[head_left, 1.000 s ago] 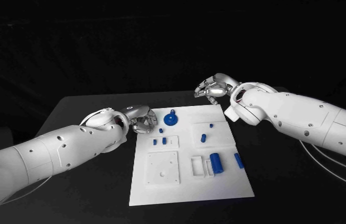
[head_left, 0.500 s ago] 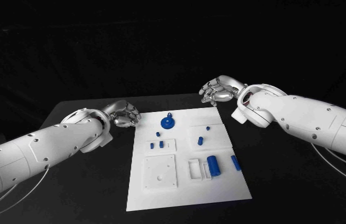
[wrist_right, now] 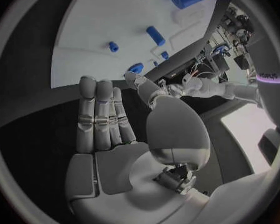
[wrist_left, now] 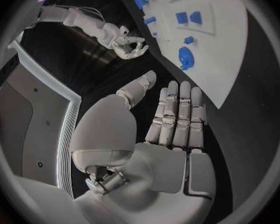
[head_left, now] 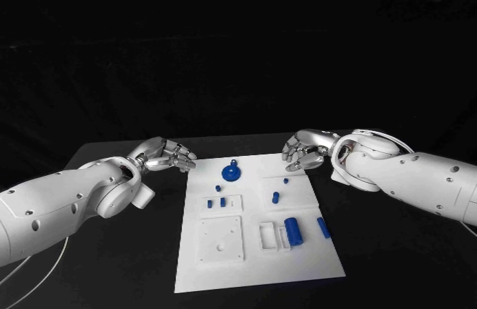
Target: Assemble the parts on the task board
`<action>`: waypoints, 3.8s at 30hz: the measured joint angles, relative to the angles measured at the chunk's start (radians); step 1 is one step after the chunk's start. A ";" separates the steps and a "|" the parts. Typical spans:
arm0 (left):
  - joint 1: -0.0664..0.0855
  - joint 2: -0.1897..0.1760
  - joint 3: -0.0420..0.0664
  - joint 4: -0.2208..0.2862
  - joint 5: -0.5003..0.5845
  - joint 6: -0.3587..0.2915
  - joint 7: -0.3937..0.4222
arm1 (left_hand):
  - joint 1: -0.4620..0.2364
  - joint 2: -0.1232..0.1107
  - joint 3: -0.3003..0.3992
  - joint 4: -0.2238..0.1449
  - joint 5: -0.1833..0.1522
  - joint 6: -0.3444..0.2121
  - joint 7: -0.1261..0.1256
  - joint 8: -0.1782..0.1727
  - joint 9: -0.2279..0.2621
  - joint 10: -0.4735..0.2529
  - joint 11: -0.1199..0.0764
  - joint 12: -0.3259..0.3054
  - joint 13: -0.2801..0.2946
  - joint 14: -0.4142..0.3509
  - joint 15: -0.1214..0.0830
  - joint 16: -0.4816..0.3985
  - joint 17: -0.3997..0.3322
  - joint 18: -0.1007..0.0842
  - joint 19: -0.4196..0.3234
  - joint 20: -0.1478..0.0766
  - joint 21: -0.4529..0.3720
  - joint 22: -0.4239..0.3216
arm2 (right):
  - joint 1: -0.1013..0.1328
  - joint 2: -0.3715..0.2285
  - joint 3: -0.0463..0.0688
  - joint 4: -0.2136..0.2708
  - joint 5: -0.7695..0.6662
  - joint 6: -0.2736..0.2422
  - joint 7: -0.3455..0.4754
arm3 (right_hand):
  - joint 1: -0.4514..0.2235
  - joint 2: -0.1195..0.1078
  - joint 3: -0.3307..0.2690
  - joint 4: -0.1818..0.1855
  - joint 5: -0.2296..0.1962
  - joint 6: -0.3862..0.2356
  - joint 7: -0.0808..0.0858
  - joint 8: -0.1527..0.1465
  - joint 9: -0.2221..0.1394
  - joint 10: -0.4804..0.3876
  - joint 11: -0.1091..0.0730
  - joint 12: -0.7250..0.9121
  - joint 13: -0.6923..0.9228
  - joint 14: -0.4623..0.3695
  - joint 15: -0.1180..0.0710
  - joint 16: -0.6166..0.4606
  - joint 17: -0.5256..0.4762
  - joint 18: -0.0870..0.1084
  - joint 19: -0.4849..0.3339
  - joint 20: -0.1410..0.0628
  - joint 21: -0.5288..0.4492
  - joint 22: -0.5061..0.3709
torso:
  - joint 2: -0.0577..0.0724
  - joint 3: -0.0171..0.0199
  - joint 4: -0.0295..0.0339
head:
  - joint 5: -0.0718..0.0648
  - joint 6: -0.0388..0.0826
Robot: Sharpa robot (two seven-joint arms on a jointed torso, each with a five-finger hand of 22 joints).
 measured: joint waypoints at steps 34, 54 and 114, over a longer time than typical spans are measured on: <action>0.000 -0.006 0.000 0.048 0.297 -0.029 0.091 | -0.034 0.033 -0.031 0.006 -0.004 -0.021 0.007 0.000 -0.007 -0.021 0.014 -0.022 -0.011 -0.001 0.009 -0.064 0.016 0.009 -0.004 0.011 -0.016 0.008 | -0.046 0.035 -0.035 0.008 -0.276 0.035 -0.096 | -0.012 -0.033 0.043 0.005 -0.025 0.030 -0.006 0.000 -0.032 0.082 -0.005 -0.087 -0.070 0.016 -0.003 0.010 0.032 -0.002 0.028 -0.010 0.016 0.039 | -0.008 -0.0046 0.0038 | -0.005 -0.011; 0.000 -0.007 0.000 0.047 0.305 -0.028 0.092 | -0.037 0.037 -0.031 0.006 -0.004 -0.021 0.007 0.000 -0.007 -0.021 0.014 -0.027 -0.011 0.002 0.011 -0.068 0.019 0.006 -0.004 0.011 -0.020 0.010 | -0.050 0.052 -0.031 -0.006 -0.287 0.030 -0.103 | -0.005 -0.026 0.285 0.044 -0.190 0.073 -0.020 0.006 -0.043 0.147 -0.025 -0.112 -0.079 0.036 -0.008 0.023 0.066 -0.009 0.048 -0.015 0.029 0.076 | -0.008 -0.0039 0.0028 | -0.003 -0.019; 0.000 -0.009 0.000 0.036 0.307 -0.025 0.087 | -0.037 0.037 -0.033 0.003 -0.004 -0.021 0.007 0.000 -0.008 -0.021 0.014 -0.027 -0.012 0.003 0.012 -0.075 0.026 0.009 -0.004 0.011 -0.020 0.014 | -0.063 0.064 -0.035 0.013 -0.357 -0.015 -0.138 | 0.008 -0.016 0.363 0.012 -0.279 0.146 -0.048 0.035 -0.038 0.216 -0.048 -0.114 -0.004 0.052 -0.038 0.076 0.158 -0.047 0.064 -0.039 0.095 0.173 | -0.008 -0.0035 0.0025 | -0.002 -0.034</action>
